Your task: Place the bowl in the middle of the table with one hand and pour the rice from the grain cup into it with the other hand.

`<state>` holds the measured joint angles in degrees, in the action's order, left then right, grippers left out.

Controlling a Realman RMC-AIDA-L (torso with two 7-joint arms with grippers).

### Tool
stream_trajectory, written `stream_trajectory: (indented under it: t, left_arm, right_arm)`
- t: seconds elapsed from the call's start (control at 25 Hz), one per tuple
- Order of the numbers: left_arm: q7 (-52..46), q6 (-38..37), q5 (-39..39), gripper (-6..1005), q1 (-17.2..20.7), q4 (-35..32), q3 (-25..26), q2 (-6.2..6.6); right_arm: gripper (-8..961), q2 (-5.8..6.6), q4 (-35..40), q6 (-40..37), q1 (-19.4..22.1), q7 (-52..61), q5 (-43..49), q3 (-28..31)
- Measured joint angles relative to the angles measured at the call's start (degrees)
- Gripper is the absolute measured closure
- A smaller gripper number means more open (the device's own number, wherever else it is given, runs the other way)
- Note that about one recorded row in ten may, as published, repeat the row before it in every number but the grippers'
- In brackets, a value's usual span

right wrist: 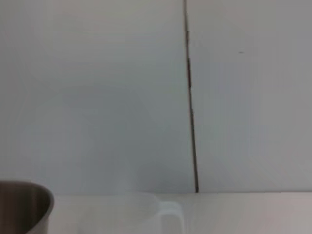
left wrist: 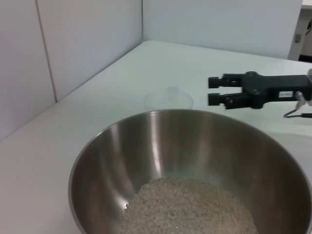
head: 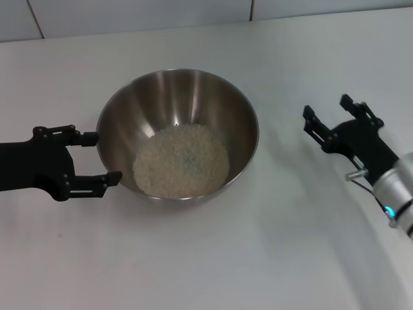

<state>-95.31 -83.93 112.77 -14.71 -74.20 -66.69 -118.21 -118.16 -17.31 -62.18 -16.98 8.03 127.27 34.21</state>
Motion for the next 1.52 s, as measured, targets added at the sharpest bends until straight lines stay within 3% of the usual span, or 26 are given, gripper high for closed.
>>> stream_trajectory:
  t: [0.12,0.28,0.4,0.52,0.56,0.6,0.64,0.72,0.76,0.84,0.88,0.96,1.0,1.16,1.52]
  left_arm:
    - [0.0,0.0,0.0,170,0.0,0.0,0.0,0.00]
    - [0.0,0.0,0.0,170,0.0,0.0,0.1,0.00]
    - [0.1,0.0,0.0,170,0.0,0.1,0.0,0.01]
    - [0.1,0.0,0.0,170,0.0,0.0,-0.1,0.01]
    - [0.1,0.0,0.0,170,0.0,0.0,-0.1,0.03]
    - [0.1,0.0,0.1,170,-0.1,0.0,0.0,0.04]
    - [0.1,0.0,0.2,170,-0.2,0.0,0.0,0.07]
    - [0.1,0.0,0.2,170,-0.4,0.0,0.0,0.07]
    - [0.1,0.0,0.2,170,-0.4,0.0,0.0,0.08]
    - [0.1,0.2,0.2,170,-0.5,0.0,0.0,0.08]
    - [0.1,0.2,0.2,170,-0.5,0.0,-0.1,0.06]
    - [0.1,0.3,0.2,170,-0.5,0.0,-0.2,0.03]
    - [0.1,0.3,0.2,170,-0.5,0.0,-0.1,0.02]
    - [0.1,0.3,0.3,170,-0.5,0.0,0.0,0.00]
    - [-0.1,0.0,0.3,170,-0.5,-0.4,0.1,0.00]
  right_arm:
    - [261,0.59,1.7,-5.5,1.8,5.1,0.7,0.4]
    - [164,2.51,7.4,-23.0,2.9,12.7,4.0,-0.3]
    - [119,4.79,13.7,-31.5,-0.5,21.6,9.1,-0.5]
    - [123,6.32,23.2,-37.3,-7.2,31.5,14.7,-2.8]
    - [123,6.18,30.8,-39.7,-12.1,37.3,16.2,-6.9]
    - [124,6.18,30.8,-39.7,-12.1,37.3,16.2,-6.9]
    - [124,5.66,36.0,-40.6,-15.1,41.3,16.4,-10.5]
    - [124,3.45,46.6,-40.5,-19.6,47.4,16.3,-17.9]
    - [124,1.64,52.8,-40.3,-21.6,50.0,16.2,-22.4]
    - [123,-0.50,60.7,-40.3,-23.5,53.9,15.8,-28.8]
    - [123,-0.96,63.3,-40.5,-24.0,56.1,15.3,-32.3]
    - [123,-0.94,66.7,-40.4,-24.0,63.5,11.8,-41.7]
    - [123,-0.94,66.7,-40.4,-24.0,63.5,11.8,-41.7]
    - [122,-1.10,71.3,-39.9,-22.6,68.8,8.1,-52.5]
    - [123,-1.25,73.4,-38.1,-21.7,72.8,7.6,-60.1]
